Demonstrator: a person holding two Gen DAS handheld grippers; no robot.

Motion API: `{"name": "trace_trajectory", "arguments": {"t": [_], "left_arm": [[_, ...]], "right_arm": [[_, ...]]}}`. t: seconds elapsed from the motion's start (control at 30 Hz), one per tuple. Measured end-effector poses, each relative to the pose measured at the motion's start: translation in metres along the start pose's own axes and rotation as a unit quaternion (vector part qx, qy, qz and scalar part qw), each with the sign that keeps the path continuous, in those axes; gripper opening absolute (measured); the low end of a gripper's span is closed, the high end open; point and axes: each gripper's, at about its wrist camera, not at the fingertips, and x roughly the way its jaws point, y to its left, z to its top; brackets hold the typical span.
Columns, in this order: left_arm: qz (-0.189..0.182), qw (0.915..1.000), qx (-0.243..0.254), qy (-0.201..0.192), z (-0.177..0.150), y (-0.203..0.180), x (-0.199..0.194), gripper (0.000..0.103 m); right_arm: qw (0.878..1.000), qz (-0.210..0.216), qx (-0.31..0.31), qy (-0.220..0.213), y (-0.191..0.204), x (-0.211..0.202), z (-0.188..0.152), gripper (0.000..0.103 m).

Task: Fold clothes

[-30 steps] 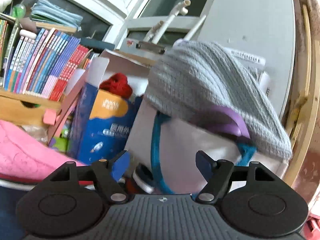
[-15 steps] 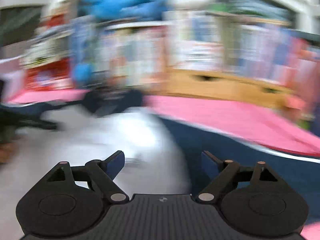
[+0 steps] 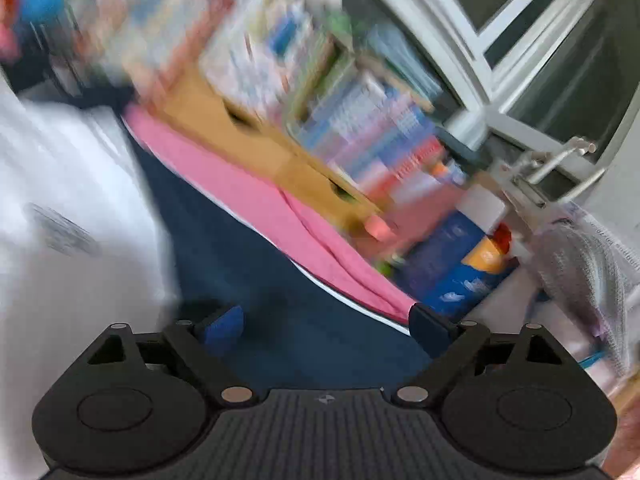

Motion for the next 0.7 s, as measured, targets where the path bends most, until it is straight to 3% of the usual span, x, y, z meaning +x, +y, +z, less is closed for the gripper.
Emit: {"name": "trace_trajectory", "arguments": {"t": [0.07, 0.13, 0.17, 0.27, 0.3, 0.37, 0.4, 0.43, 0.5, 0.63, 0.7], "left_arm": [[-0.062, 0.9971, -0.043, -0.011, -0.014, 0.002, -0.034, 0.103], [-0.112, 0.9903, -0.082, -0.012, -0.031, -0.002, -0.058, 0.103], [-0.131, 0.9863, -0.100, -0.009, -0.040, -0.006, -0.067, 0.103], [-0.114, 0.9866, -0.116, 0.014, -0.070, -0.023, -0.074, 0.103], [-0.100, 0.9892, -0.106, 0.013, -0.077, -0.028, -0.075, 0.103], [-0.070, 0.9933, -0.086, -0.032, -0.091, -0.035, -0.086, 0.103], [-0.057, 0.9944, -0.079, -0.043, -0.094, -0.036, -0.090, 0.103], [-0.053, 0.9947, -0.074, -0.048, -0.095, -0.034, -0.090, 0.103], [-0.047, 0.9951, -0.065, -0.059, -0.098, -0.030, -0.092, 0.103], [-0.004, 0.9957, -0.065, -0.065, -0.107, -0.014, -0.090, 0.103], [0.018, 0.9954, -0.065, -0.069, -0.111, -0.006, -0.089, 0.103]], "right_arm": [[0.986, 0.130, 0.093, -0.037, -0.015, -0.046, -0.010, 0.094], [0.959, 0.230, 0.150, -0.064, -0.003, -0.084, -0.021, 0.094], [0.953, 0.249, 0.158, -0.069, 0.006, -0.094, -0.027, 0.094], [0.931, 0.305, 0.182, -0.085, 0.033, -0.125, -0.044, 0.094], [0.928, 0.313, 0.183, -0.086, 0.039, -0.126, -0.052, 0.094], [0.922, 0.328, 0.183, -0.089, 0.051, -0.130, -0.068, 0.094], [0.928, 0.312, 0.172, -0.110, 0.052, -0.132, -0.079, 0.095], [0.933, 0.296, 0.161, -0.130, 0.054, -0.134, -0.090, 0.098], [0.931, 0.288, 0.172, -0.148, 0.046, -0.129, -0.103, 0.103], [0.925, 0.310, 0.162, -0.150, 0.026, -0.118, -0.109, 0.102], [0.933, 0.280, 0.177, -0.139, 0.013, -0.118, -0.112, 0.102]]}}
